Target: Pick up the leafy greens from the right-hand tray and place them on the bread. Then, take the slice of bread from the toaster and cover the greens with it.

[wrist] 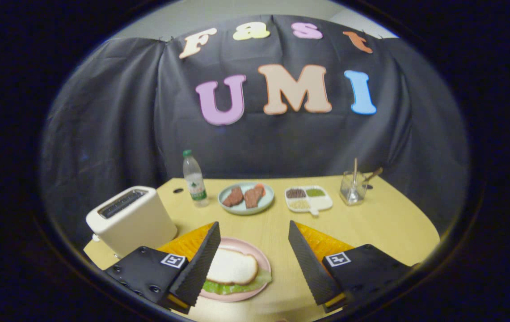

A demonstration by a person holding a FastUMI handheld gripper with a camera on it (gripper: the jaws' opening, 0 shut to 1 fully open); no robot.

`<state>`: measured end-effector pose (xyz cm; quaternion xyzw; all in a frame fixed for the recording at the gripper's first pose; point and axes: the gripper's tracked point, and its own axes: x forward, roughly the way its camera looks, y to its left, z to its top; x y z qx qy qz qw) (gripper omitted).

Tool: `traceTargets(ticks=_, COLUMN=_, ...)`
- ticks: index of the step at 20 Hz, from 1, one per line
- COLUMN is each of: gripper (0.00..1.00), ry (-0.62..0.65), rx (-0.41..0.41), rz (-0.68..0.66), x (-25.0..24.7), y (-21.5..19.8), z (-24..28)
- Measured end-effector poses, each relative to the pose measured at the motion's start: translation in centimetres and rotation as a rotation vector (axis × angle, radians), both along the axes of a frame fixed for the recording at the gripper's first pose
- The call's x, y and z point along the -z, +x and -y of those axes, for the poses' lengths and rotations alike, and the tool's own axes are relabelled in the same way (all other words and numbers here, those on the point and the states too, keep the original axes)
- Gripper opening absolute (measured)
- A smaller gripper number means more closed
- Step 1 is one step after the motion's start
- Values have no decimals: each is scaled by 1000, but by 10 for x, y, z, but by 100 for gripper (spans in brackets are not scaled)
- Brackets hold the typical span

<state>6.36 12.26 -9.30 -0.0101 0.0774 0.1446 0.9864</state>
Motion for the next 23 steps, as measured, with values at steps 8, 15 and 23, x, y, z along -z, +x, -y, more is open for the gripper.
traceTargets(ticks=8, gripper=97, ry=167, rx=19, rz=246, x=-105, y=-40, z=36)
traceTargets(ticks=15, gripper=96, ry=138, rx=120, rz=296, x=-115, y=-53, z=83)
traceTargets(ticks=23, gripper=96, ry=120, rx=153, rz=308, x=-120, y=-52, z=107)
